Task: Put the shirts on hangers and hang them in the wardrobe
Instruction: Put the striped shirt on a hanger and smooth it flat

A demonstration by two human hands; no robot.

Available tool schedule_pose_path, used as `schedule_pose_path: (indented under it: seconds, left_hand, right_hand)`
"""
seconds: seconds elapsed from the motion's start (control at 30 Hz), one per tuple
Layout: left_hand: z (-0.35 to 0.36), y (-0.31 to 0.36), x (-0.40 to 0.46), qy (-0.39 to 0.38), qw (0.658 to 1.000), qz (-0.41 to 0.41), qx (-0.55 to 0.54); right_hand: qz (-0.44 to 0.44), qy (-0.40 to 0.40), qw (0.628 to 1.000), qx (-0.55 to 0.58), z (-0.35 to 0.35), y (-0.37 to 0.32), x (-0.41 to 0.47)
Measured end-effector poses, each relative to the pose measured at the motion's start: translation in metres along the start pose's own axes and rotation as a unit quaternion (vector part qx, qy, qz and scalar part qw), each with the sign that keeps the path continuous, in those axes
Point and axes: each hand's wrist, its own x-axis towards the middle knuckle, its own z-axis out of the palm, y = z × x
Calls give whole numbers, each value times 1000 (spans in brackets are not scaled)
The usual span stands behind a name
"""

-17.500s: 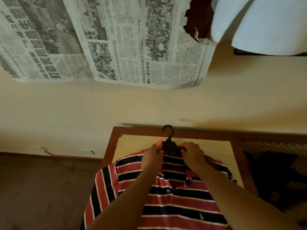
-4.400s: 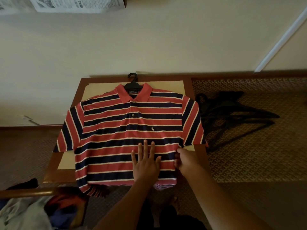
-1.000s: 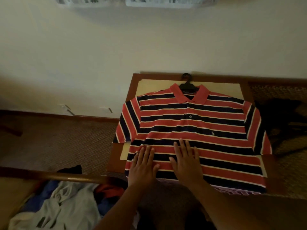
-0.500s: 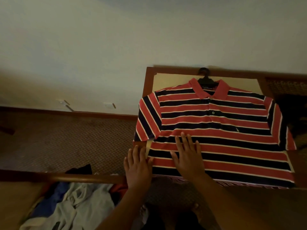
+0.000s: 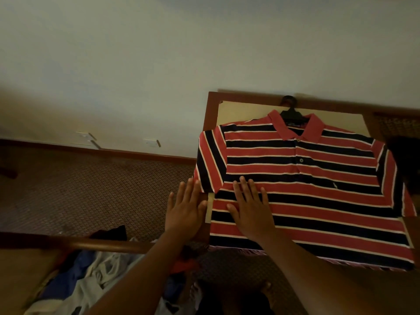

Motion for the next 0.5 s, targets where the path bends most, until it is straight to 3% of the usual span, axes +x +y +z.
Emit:
schedule_pose_path:
  seconds: [0.13,0.27,0.4,0.5]
  left_hand:
    - [-18,8,15,38,999,-14,-23]
    - [-18,38,35,23,997,66,23]
    - [-12,33,48,-27,999,33,10]
    - [-17,38,53,-7,1000,14,-14]
  right_hand:
    - [-7,4,1000,-3,-3,3,0]
    - [13,-24,1000,-7,-6,5,-3]
    - [9,-35,999,-2,-9,7,0]
    - [34,-11,999,9,-13,14,7]
